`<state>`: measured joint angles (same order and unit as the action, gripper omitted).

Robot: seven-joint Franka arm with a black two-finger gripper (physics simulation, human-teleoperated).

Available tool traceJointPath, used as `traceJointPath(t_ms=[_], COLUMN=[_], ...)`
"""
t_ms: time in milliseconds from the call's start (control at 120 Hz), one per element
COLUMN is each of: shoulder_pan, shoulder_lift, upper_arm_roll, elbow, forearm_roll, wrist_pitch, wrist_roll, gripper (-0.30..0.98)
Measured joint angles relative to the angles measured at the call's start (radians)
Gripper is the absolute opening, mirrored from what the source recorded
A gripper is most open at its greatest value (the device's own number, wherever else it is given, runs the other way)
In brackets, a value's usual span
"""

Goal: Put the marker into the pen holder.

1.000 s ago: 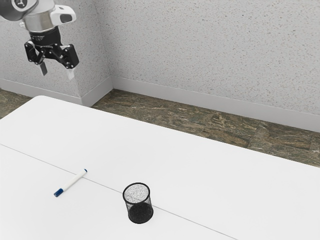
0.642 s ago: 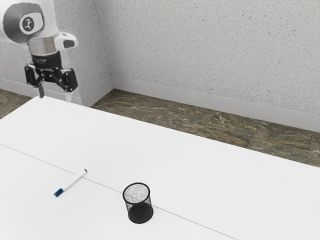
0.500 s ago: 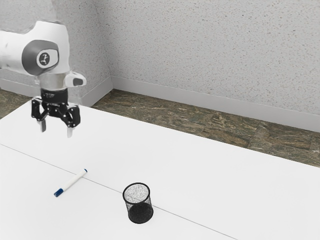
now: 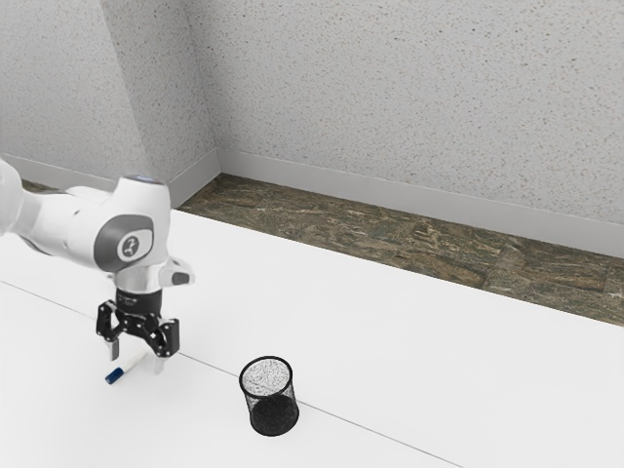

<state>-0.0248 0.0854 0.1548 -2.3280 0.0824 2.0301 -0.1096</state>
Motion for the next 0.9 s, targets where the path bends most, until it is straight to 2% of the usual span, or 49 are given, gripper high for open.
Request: traceJointPath(t_ms=[217,408,675,900], shoulder_pan=[0.052,0.057,0.087,0.110], shoulder_lift=[0.070,0.130,0.175,0.254], upper_arm_roll=[0.002,0.000,0.010,0.015], elbow=[0.041,0.088,0.129,0.229], forearm_roll=[-0.010,-0.032,-0.065,-0.073], wrist_pitch=[0.094,0.125,0.122,0.088], wrist_roll=[0.072,0.135,0.231,0.315], gripper=[0.66,0.65,0.65,0.65])
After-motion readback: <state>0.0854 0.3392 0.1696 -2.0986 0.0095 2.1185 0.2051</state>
